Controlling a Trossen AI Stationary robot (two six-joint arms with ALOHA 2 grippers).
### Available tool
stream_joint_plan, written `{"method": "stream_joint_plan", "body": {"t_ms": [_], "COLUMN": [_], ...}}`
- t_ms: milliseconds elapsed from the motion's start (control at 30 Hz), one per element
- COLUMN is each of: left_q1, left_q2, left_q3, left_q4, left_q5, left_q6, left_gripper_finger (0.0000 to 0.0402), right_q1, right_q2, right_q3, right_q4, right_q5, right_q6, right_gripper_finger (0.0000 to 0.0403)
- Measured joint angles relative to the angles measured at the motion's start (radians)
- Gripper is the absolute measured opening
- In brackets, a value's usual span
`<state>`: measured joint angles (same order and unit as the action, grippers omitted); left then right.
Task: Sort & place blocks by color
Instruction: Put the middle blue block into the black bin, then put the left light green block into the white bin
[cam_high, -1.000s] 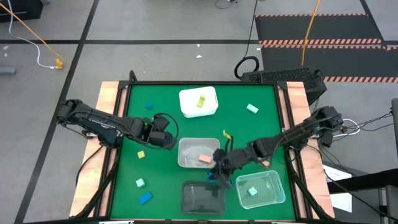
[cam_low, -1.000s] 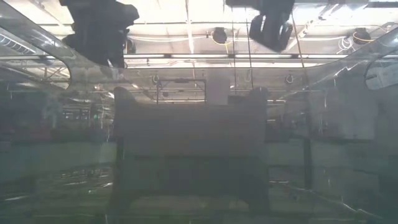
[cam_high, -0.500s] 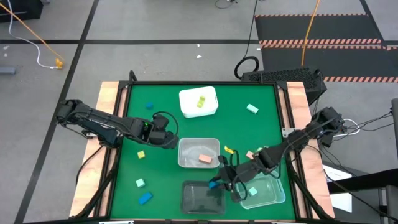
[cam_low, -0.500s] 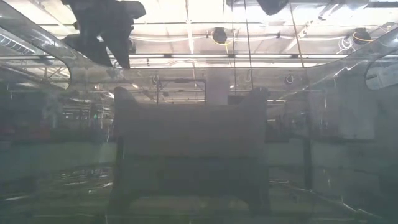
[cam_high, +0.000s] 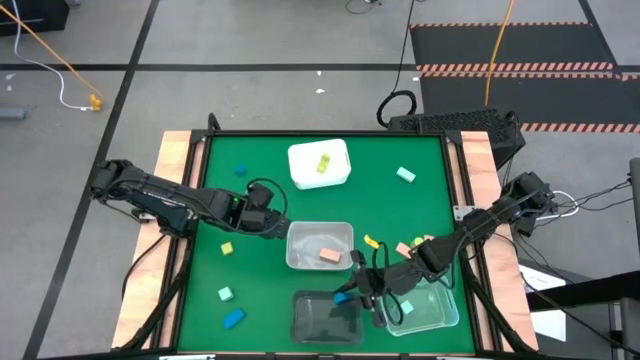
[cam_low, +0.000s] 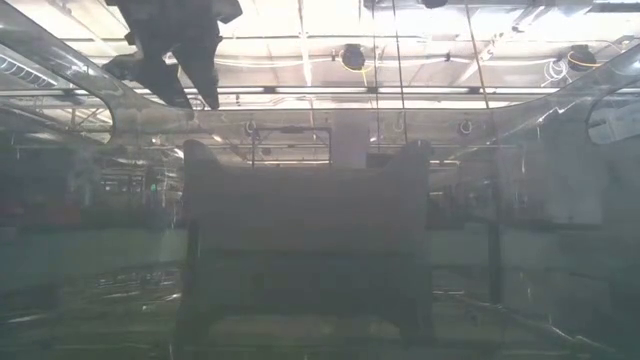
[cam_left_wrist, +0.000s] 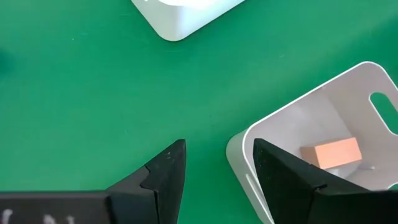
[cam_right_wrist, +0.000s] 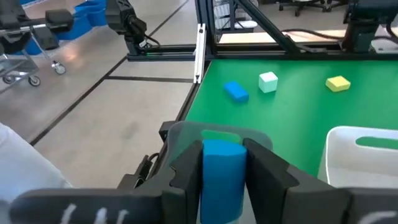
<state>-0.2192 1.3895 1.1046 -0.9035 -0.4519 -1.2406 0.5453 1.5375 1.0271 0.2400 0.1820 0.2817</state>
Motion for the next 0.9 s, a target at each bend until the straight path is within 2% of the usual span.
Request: {"method": "stream_joint_plan", "body": {"t_ms": [267, 467, 533, 733, 900], "left_q1": [0.000, -0.001, -0.008, -0.099, -0.244], "left_q2": [0.000, 0.000, 0.000, 0.000, 0.000], "left_q3": [0.000, 0.000, 0.000, 0.000, -0.005], "left_q4": [0.000, 0.000, -0.004, -0.074, -0.192], "left_q5": [0.001, 0.009, 0.044, 0.249, 0.272], "left_q6": [-0.020, -0.028, -0.027, -0.065, -0.282], "left_gripper_finger": [0.0186, 0.0187, 0.0186, 0.0186, 0.0186], "right_q1": [0.000, 0.000, 0.000, -0.002, -0.002], "right_q2": [0.000, 0.000, 0.000, -0.013, -0.020], "right_q3": [0.000, 0.000, 0.000, 0.000, 0.000], "right_q4": [-0.001, -0.001, -0.001, 0.003, -0.029], "right_q5": [-0.054, -0.050, -0.048, -0.048, -0.048], "right_q6": [0.065, 0.085, 0.085, 0.171, 0.211], "right_gripper_finger": [0.0133, 0.0145, 0.0145, 0.0144, 0.0144]}}
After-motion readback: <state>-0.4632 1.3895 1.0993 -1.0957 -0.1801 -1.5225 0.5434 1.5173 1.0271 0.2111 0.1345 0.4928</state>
